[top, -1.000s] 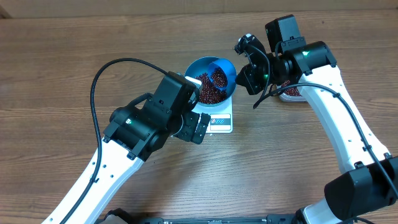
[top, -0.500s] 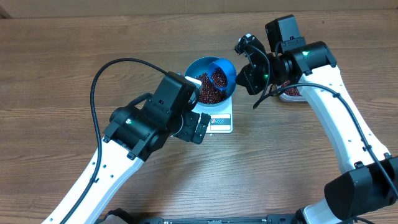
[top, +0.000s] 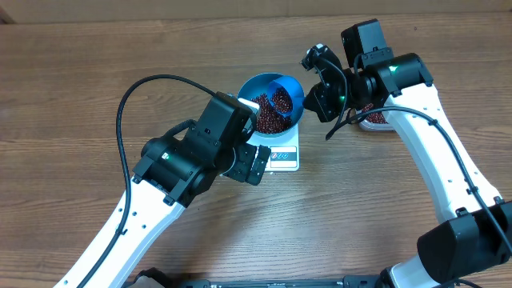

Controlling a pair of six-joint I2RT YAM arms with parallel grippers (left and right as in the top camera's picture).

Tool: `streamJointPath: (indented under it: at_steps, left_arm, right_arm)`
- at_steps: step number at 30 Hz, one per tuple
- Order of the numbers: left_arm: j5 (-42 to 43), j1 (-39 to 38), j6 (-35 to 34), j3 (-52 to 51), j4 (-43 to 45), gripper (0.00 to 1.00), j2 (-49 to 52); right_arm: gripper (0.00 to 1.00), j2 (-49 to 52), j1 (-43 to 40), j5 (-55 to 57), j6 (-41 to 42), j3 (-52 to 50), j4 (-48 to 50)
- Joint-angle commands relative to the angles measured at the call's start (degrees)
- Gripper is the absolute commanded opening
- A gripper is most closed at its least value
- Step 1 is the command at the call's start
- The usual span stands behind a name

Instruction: Scoop item into bowl and weigh 150g on scale

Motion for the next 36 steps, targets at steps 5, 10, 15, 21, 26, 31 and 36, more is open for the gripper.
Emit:
streamJointPath:
  at_steps: [5, 10, 15, 21, 26, 31, 36]
  left_arm:
    - [0.24, 0.35, -0.61, 0.15, 0.02, 1.0, -0.22]
    - [0.24, 0.35, -0.59, 0.15, 0.02, 0.99, -0.22]
    - [0.24, 0.35, -0.61, 0.15, 0.02, 1.0, -0.22]
    - [0.24, 0.35, -0.59, 0.15, 0.02, 1.0, -0.22]
    - [0.24, 0.35, -0.61, 0.15, 0.02, 1.0, -0.22]
    - [0.24, 0.35, -0.61, 0.15, 0.02, 1.0, -0.22]
    - [0.24, 0.35, -0.61, 0.15, 0.02, 1.0, -0.22]
  right_arm:
    - [0.04, -1.68, 0.33, -0.11, 0.0, 1.84, 0.15]
    - [0.04, -1.68, 0.33, -0.59, -0.24, 1.84, -0.26]
    - [0.04, -1.68, 0.33, -1.38, -1.01, 1.84, -0.24]
    - [0.04, -1.68, 0.33, -1.07, 0.35, 1.84, 0.04]
    - [0.04, -1.68, 0.55, -1.16, -1.29, 1.84, -0.5]
    - [0.04, -1.68, 0.52, -1.18, -1.29, 1.84, -0.52]
    - [0.04, -1.68, 0.59, -0.96, -1.51, 1.84, -0.61]
